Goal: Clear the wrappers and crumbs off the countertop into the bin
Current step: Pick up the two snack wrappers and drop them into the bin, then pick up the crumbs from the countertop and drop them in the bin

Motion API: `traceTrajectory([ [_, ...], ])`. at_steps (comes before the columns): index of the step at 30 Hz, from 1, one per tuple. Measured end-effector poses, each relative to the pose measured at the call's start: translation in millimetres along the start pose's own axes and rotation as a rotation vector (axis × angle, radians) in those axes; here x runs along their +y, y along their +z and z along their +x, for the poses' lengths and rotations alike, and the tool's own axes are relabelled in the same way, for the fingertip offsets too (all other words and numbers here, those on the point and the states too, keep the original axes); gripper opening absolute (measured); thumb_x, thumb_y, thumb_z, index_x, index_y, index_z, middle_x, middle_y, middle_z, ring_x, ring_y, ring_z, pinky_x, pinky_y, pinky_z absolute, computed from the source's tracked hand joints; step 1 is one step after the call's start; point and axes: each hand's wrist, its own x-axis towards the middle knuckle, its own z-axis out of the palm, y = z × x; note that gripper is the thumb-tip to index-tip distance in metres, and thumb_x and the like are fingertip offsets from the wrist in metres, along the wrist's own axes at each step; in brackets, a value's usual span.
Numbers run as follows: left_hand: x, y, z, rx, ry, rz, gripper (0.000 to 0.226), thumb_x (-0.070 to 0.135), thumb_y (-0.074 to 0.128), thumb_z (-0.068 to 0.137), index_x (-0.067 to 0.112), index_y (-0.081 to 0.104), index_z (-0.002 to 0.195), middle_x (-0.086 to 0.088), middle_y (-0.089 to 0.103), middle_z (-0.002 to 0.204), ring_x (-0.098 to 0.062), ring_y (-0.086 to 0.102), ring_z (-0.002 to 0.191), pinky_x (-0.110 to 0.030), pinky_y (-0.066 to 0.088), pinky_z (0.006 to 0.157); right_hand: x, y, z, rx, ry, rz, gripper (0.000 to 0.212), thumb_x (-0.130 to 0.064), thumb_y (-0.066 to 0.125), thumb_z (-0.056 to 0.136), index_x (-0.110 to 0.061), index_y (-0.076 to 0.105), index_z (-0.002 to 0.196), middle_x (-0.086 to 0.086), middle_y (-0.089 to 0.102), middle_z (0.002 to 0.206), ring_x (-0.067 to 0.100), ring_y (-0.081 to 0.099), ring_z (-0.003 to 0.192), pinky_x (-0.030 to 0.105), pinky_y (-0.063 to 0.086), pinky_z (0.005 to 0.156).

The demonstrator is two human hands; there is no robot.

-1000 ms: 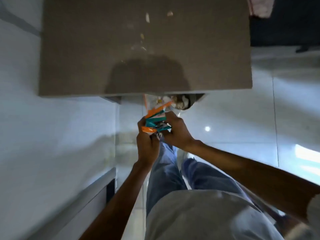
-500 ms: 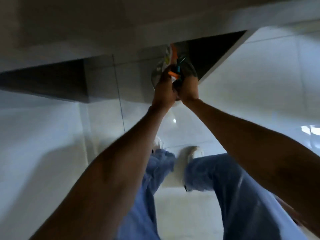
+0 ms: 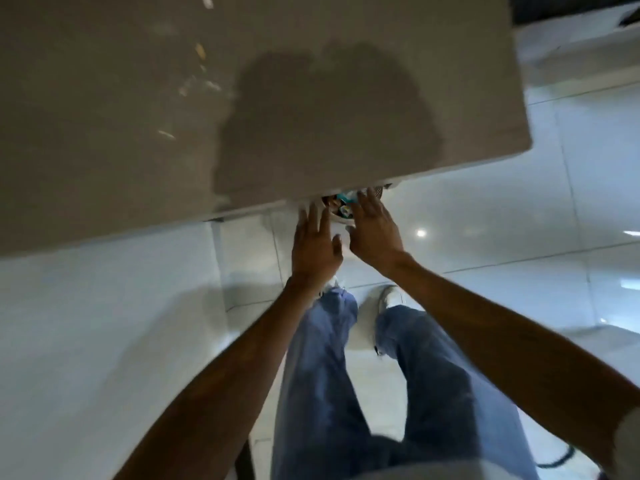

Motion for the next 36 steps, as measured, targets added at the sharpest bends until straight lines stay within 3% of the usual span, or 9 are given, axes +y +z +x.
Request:
traceTrajectory([
  [2,6,-49,-67,0.123,0.028,0.039,0.060,0.034,0.053,0.104,0.007,0.044,0.157,-0.022,0.026,0.171,-0.041,0.020,0.160,-0.052,0.034,0.127,-32,-46,-48,0.040,-0.098,-0.112,0.066,-0.027,0.062,0.096,-0.015,0.034,0.154,0.011,0.027,0.167,0.031,0.017,0.157,0.040,0.015,0.126],
  [6,-6,-118,-127,0.321,0.030,0.086,0.057,0.040,0.052,0.104,0.013,0.050,0.154,-0.021,0.031,0.169,-0.041,0.024,0.159,-0.050,0.026,0.128,-70,-112,-91,0.183,-0.302,-0.174,0.059,-0.026,0.061,0.096,-0.016,0.040,0.150,0.013,0.032,0.164,0.034,0.024,0.155,0.048,0.026,0.124],
  [13,-46,-221,-26,0.543,-0.087,0.025,0.067,0.040,0.050,0.106,0.009,0.032,0.163,-0.024,0.020,0.172,-0.046,0.011,0.161,-0.055,0.015,0.132,-150,-201,45,0.350,-0.449,-0.232,0.059,-0.026,0.052,0.098,-0.013,0.035,0.153,0.019,0.025,0.166,0.041,0.020,0.154,0.056,0.028,0.122],
  [17,-63,-271,63,0.506,-0.063,0.026,0.059,0.029,0.055,0.101,0.009,0.044,0.156,-0.022,0.044,0.160,-0.045,0.035,0.152,-0.056,0.029,0.126,-186,-226,160,0.247,-0.245,-0.123,0.064,-0.005,0.055,0.091,-0.007,0.039,0.152,0.021,0.024,0.165,0.043,0.017,0.154,0.051,0.029,0.121],
  [19,-67,-292,97,0.378,0.009,0.037,0.052,0.023,0.055,0.098,0.016,0.054,0.149,-0.014,0.055,0.151,-0.039,0.049,0.139,-0.047,0.036,0.117,-190,-231,195,0.196,-0.157,-0.152,0.052,0.000,0.051,0.094,-0.005,0.047,0.146,0.022,0.038,0.158,0.041,0.031,0.148,0.045,0.035,0.119],
  [23,-80,-319,133,0.203,0.257,0.038,0.056,0.003,0.067,0.078,0.022,0.074,0.130,-0.007,0.070,0.130,-0.038,0.060,0.120,-0.044,0.042,0.104,-190,-251,224,0.207,-0.135,-0.188,0.028,-0.001,0.053,0.091,-0.004,0.074,0.110,0.022,0.071,0.115,0.039,0.066,0.107,0.039,0.055,0.092],
  [26,-95,-327,135,0.157,0.430,0.034,0.057,0.001,0.071,0.072,0.020,0.079,0.124,-0.006,0.073,0.124,-0.039,0.063,0.113,-0.044,0.045,0.102,-197,-266,232,0.137,-0.129,-0.205,0.029,0.000,0.057,0.086,-0.008,0.075,0.107,0.022,0.069,0.113,0.040,0.067,0.103,0.039,0.058,0.090],
  [30,-109,-335,140,0.107,0.483,0.075,0.048,0.008,0.070,0.080,0.026,0.080,0.122,0.004,0.072,0.130,-0.033,0.060,0.117,-0.041,0.036,0.102,-209,-266,227,0.116,-0.212,-0.196,0.030,-0.011,0.062,0.089,-0.006,0.069,0.118,0.020,0.065,0.123,0.042,0.060,0.108,0.043,0.055,0.091],
  [36,-111,-338,143,0.181,0.539,0.044,0.025,0.003,0.074,0.078,0.020,0.084,0.092,0.003,0.080,0.102,-0.036,0.067,0.099,-0.038,0.036,0.093,-205,-266,223,0.180,-0.241,-0.238,0.016,-0.006,0.059,0.092,0.000,0.073,0.091,0.025,0.072,0.099,0.040,0.068,0.089,0.037,0.054,0.076],
])
